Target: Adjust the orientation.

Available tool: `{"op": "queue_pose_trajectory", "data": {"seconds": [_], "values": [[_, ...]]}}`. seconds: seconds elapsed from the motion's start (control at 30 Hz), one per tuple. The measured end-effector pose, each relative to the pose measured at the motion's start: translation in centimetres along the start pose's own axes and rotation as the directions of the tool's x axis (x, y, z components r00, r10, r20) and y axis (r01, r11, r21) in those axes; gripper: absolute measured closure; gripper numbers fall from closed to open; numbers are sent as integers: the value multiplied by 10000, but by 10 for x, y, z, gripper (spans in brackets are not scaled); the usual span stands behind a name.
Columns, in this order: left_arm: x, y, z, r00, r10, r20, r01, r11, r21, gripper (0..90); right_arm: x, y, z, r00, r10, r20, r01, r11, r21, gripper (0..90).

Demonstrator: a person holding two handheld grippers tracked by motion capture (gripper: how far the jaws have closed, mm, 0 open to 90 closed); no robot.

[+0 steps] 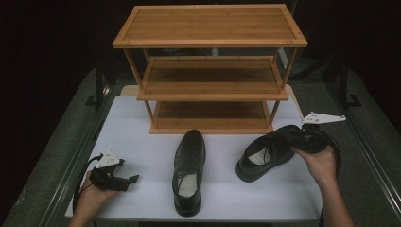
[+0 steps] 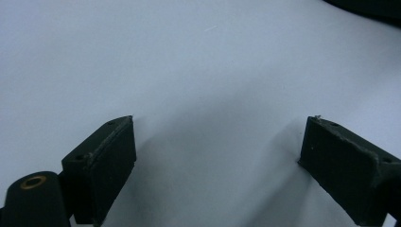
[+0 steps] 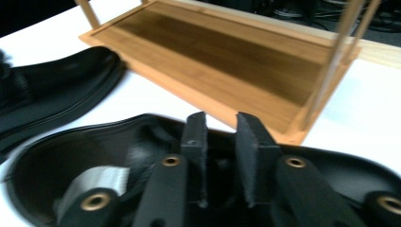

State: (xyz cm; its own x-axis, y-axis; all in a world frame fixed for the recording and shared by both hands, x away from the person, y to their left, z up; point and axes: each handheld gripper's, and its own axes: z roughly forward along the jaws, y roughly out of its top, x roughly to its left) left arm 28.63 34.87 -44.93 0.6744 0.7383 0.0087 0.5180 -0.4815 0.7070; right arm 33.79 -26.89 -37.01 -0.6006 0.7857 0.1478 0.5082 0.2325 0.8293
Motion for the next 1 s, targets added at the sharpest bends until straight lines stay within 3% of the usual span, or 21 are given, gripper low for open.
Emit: {"op": "queue_pose_trajectory", "data": {"seconds": [0.2,0.33,0.5,0.63,0.67,0.83,1.0], "values": [[0,0,0,10000,12,10,-12,10000,13,105,-29,3,6,9967,209,782,-210,9998,5,894],[0,0,0,10000,-3,8,3,10000,2,105,-41,4,7,9939,359,1039,-358,9994,-30,896],[1,0,0,10000,-17,42,17,10000,14,105,-59,3,11,9888,312,1457,-363,9988,324,898],[1,0,0,10000,-13,36,13,10000,17,105,-73,2,13,9846,692,1606,-721,9973,122,899],[0,0,0,10000,-12,34,12,10000,21,105,-81,0,13,9795,793,1849,-807,9967,-2,900],[0,0,0,10000,-12,8,12,10000,33,106,-95,-5,15,9734,962,2077,-994,9950,51,900],[0,0,0,10000,-12,11,12,10000,29,106,-112,-16,22,9613,1356,2398,-1458,9890,252,900]]}}
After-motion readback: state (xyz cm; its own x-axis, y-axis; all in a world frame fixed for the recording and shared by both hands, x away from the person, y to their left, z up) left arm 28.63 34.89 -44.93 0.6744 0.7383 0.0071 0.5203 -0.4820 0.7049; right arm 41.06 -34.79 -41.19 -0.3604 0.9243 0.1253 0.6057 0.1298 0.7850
